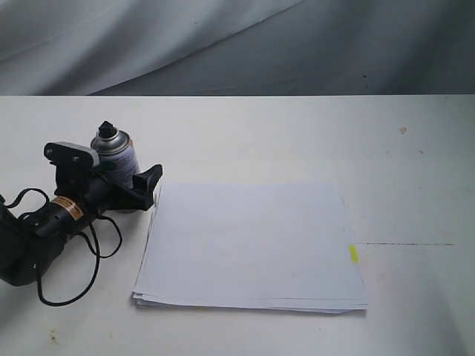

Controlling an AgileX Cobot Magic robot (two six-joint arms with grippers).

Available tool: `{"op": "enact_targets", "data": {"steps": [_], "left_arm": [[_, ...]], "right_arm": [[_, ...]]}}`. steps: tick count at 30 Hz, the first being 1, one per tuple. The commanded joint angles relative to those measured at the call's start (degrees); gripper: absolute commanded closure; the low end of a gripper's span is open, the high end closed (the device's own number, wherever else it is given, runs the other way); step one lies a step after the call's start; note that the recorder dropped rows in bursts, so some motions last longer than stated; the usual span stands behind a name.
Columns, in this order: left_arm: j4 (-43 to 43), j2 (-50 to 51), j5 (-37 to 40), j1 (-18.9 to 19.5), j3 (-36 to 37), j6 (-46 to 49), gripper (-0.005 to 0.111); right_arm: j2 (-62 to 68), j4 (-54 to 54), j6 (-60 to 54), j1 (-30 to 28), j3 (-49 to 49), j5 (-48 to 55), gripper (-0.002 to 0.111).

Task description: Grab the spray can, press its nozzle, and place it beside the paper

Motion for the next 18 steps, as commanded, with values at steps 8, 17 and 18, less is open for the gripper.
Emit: {"op": "enact_targets", "data": {"steps": [8, 17, 18], "left_arm": [[-0.4, -0.5, 0.5, 1.1, -0.1, -0.4, 0.018], [-0.4, -0.5, 0.2, 1.1, -0.1, -0.4, 0.046], [-0.4, -0.5, 0.2, 1.1, -0.1, -0.4, 0.052]], "right_arm": [[-0.3, 0.2, -0.2, 0.1, 0.2, 0.1, 0.108], [-0.3, 0.2, -0.2, 0.1, 0.2, 0.1, 0.108], [-0.3, 0.2, -0.2, 0.1, 0.2, 0.1, 0.108]]}}
